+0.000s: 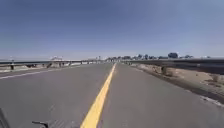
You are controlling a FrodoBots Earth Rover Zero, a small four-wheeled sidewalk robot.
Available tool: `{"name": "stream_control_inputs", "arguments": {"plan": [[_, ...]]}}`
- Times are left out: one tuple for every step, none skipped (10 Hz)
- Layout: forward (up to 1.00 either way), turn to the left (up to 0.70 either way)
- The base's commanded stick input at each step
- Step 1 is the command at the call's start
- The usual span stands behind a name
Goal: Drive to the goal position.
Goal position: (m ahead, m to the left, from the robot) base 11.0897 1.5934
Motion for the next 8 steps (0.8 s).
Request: {"name": "stream_control_inputs", "arguments": {"plan": [[0.85, 0.0], [0.85, 0.0], [0.85, 0.0], [0.85, 0.0], [0.85, 0.0], [0.85, 0.0], [0.85, 0.0], [0.85, 0.0]]}}
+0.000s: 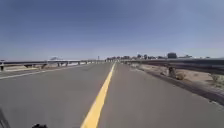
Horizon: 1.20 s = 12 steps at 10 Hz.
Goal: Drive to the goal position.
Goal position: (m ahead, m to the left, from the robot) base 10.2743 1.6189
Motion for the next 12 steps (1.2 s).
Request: {"name": "stream_control_inputs", "arguments": {"plan": [[0.85, 0.0], [0.85, 0.0], [0.85, 0.0], [0.85, 0.0], [0.85, 0.0], [0.85, 0.0], [0.85, 0.0], [0.85, 0.0], [0.85, 0.0], [0.85, 0.0], [0.85, 0.0], [0.85, 0.0]]}}
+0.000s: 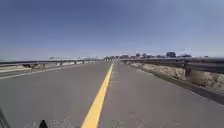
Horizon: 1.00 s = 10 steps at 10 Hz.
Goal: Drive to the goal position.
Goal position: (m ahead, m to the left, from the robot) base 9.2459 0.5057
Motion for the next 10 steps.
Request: {"name": "stream_control_inputs", "arguments": {"plan": [[0.85, 0.0], [0.85, 0.0], [0.85, 0.0], [0.85, 0.0], [0.85, 0.0], [0.85, 0.0], [0.85, 0.0], [0.85, 0.0], [0.85, 0.0], [0.85, 0.0]]}}
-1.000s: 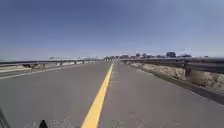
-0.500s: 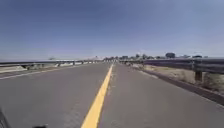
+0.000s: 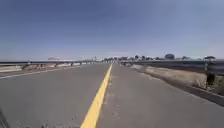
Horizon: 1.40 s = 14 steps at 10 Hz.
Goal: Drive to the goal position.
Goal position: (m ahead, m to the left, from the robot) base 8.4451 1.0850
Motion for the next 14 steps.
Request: {"name": "stream_control_inputs", "arguments": {"plan": [[0.85, 0.0], [0.85, 0.0], [0.85, 0.0], [0.85, 0.0], [0.85, 0.0], [0.85, 0.0], [0.85, 0.0], [0.85, 0.0], [0.85, 0.0], [0.85, 0.0], [0.85, 0.0], [0.85, 0.0], [0.85, 0.0], [0.85, 0.0]]}}
